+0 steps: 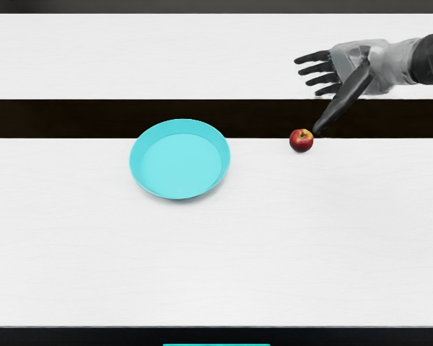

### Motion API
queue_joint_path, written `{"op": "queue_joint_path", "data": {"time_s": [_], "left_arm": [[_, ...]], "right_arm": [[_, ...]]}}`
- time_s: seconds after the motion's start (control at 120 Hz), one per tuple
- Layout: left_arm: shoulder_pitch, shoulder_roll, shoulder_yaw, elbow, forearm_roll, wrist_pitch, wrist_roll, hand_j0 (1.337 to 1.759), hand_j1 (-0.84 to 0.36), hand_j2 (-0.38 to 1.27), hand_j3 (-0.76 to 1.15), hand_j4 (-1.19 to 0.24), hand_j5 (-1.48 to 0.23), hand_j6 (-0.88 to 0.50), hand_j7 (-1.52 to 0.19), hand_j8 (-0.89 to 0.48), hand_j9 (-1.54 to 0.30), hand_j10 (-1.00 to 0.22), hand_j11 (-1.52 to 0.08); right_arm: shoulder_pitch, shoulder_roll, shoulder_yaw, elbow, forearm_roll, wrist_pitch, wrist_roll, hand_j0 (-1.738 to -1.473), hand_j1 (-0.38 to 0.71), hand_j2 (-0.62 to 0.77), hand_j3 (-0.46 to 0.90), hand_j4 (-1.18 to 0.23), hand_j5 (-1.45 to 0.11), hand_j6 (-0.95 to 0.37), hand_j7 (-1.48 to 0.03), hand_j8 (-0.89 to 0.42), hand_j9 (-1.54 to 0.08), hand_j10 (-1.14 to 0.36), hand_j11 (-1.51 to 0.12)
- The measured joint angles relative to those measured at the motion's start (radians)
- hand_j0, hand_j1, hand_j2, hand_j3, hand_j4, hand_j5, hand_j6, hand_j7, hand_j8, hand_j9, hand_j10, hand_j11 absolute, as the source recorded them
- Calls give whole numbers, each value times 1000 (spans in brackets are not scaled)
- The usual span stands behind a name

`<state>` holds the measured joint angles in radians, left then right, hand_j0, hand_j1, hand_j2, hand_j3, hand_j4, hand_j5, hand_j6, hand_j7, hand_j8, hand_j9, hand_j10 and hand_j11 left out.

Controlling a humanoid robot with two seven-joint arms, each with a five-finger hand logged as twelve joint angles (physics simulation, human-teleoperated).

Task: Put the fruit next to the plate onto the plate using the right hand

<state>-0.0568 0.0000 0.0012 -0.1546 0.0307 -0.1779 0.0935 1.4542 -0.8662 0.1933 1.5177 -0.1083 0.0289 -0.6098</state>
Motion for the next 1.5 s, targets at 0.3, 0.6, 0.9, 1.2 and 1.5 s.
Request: {"op": "queue_joint_path", "data": {"time_s": [0.3, 0.6, 0.9, 1.2, 1.5], "left_arm": [[0, 0, 0, 0, 0, 0, 0, 1658, 69, 47, 0, -234, -304, -234, -304, -234, -304, -234, -304], [0, 0, 0, 0, 0, 0, 0, 1658, 69, 47, 0, -234, -304, -234, -304, -234, -304, -234, -304], [0, 0, 0, 0, 0, 0, 0, 1658, 69, 47, 0, -234, -304, -234, -304, -234, -304, -234, -304], [0, 0, 0, 0, 0, 0, 0, 1658, 69, 47, 0, -234, -304, -234, -304, -234, -304, -234, -304], [0, 0, 0, 0, 0, 0, 0, 1658, 69, 47, 0, -234, -304, -234, -304, -234, -304, -234, -304]], "right_arm": [[47, 170, -153, 97, -99, -522, -1, -1658, -296, -9, 0, -46, -58, -46, -58, -46, -58, -46, -58], [110, 281, -344, 103, -115, -633, -1, -1658, -296, -8, 0, -46, -59, -47, -58, -46, -59, -46, -58], [136, 404, -488, -25, -124, -639, -1, -1658, -293, -9, 0, -48, -62, -49, -62, -49, -62, -48, -62], [149, 447, -558, -98, -99, -640, -1, -1658, -214, -22, 0, -114, -148, -115, -147, -115, -148, -114, -147], [119, 563, -599, -241, -108, -640, -1, -1658, -85, -43, 0, -221, -287, -222, -287, -222, -287, -221, -287]]}}
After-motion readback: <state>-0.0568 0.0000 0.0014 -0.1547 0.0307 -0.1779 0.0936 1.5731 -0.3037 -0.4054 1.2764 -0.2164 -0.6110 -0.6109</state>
